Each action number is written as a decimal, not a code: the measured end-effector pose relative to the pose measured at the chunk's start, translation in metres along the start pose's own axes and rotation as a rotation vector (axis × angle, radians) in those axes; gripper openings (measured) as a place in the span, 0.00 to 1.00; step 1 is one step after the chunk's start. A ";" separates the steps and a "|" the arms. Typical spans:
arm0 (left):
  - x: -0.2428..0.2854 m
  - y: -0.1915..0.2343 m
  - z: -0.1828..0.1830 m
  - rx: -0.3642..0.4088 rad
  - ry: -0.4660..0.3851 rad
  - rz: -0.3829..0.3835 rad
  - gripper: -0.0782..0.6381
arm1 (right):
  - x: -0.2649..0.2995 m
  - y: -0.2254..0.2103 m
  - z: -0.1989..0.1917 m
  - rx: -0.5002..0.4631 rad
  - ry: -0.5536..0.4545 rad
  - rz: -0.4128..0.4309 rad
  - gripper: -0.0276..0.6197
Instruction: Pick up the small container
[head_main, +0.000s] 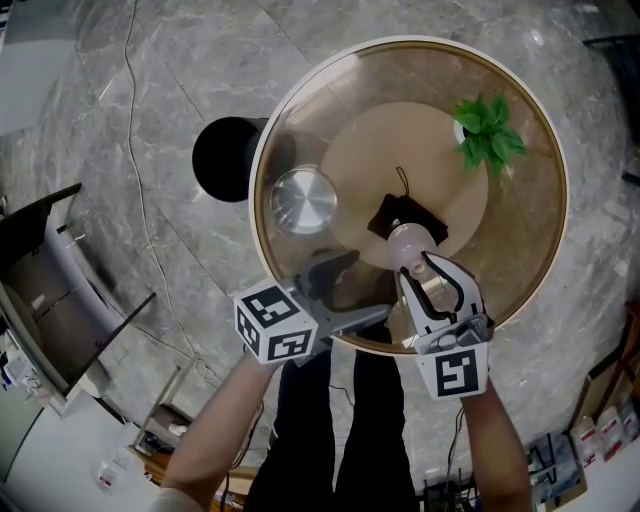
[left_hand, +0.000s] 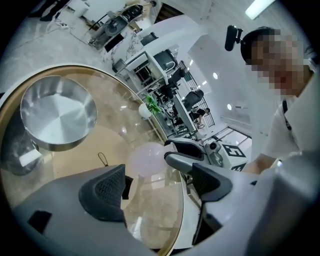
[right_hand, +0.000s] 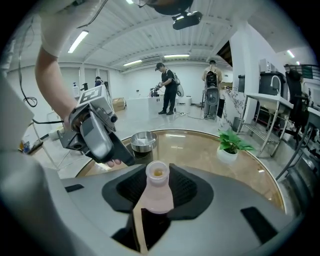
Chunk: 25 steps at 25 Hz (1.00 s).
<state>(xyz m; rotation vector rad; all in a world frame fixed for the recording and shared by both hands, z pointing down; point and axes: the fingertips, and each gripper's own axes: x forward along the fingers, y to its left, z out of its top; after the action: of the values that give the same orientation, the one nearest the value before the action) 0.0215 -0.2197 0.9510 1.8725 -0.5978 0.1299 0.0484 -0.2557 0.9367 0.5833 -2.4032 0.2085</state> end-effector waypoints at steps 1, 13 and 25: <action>-0.001 0.000 0.000 -0.024 -0.011 -0.012 0.69 | 0.000 0.000 0.000 0.004 0.003 0.001 0.27; -0.002 -0.010 0.003 -0.314 -0.097 -0.175 0.72 | -0.017 0.011 0.017 0.020 0.010 0.063 0.27; 0.006 -0.018 0.021 -0.572 -0.224 -0.284 0.75 | -0.044 0.019 0.045 0.027 0.004 0.120 0.27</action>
<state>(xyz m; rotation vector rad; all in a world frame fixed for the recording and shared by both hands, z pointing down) 0.0310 -0.2356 0.9297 1.3979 -0.4512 -0.4037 0.0450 -0.2365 0.8745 0.4498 -2.4368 0.2933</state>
